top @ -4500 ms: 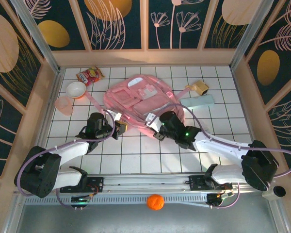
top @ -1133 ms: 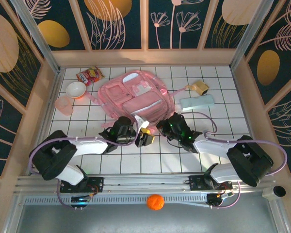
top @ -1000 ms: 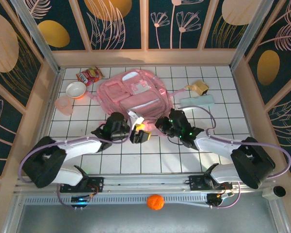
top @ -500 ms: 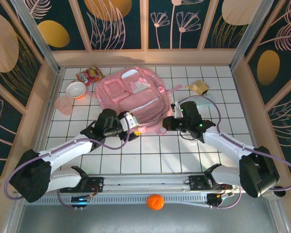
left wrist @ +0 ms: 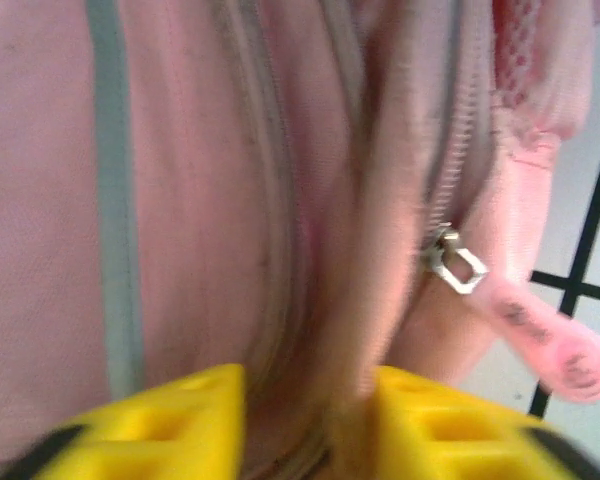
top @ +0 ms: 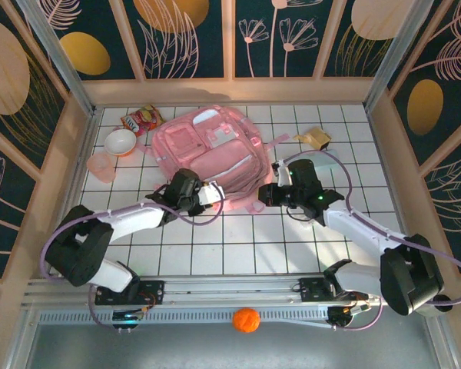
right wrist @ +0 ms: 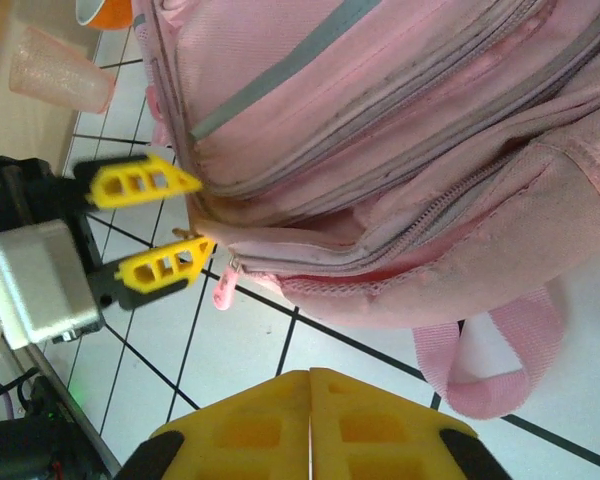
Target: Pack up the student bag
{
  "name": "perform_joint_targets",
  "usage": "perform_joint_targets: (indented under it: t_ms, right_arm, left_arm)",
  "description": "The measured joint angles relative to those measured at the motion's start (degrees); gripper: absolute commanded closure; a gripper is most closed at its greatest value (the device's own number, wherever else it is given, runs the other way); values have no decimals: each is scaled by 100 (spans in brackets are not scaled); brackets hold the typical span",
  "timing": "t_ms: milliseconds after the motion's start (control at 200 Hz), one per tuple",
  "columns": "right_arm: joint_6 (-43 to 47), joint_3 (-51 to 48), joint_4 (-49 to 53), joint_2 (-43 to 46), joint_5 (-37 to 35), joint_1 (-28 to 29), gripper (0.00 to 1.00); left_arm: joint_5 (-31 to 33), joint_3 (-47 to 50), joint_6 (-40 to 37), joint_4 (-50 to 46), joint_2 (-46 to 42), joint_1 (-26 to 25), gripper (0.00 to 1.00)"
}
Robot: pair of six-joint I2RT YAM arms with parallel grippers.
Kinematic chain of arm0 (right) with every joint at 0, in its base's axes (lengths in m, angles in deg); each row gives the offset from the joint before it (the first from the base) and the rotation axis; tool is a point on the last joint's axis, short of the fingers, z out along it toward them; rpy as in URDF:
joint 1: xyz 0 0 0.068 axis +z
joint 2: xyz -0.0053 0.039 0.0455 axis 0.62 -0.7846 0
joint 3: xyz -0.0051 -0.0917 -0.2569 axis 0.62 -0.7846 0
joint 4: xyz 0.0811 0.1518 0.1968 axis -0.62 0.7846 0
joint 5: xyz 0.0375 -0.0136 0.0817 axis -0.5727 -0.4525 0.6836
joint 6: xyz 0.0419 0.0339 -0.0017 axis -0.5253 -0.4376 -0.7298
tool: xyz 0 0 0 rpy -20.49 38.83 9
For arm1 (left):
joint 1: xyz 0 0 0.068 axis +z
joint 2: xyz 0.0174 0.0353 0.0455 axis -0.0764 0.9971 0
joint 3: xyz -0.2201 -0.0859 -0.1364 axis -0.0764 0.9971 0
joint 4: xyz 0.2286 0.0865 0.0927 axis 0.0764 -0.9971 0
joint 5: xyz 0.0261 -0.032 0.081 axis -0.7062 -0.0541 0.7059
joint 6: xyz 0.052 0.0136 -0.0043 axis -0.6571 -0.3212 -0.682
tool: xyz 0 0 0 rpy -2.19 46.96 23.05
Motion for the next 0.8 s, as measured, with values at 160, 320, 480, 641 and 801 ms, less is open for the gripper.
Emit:
perform_joint_targets:
  t_ms: [160,320,480,641,801]
  right_arm:
    - [-302,-201,-225,74,-227,-2,85]
    - [-761,-358,-715,-221,-313,0,84]
    - [-879,-302,-1132,-717,-511,-11,84]
    - [-802,15,-1202,-1110,-623,-103,80]
    - [-520,140,-1134,-901,-970,-170,68]
  left_arm:
    - [-236,-295,186,-203,-7,-9,100]
    - [-881,-269,706,-323,-527,31,100]
    - [-1438,-55,1298,-321,-1078,-157,100]
    - [-1773,162,1963,-138,-1130,-422,100]
    - [-1840,267,2826,404,-1126,-437,100]
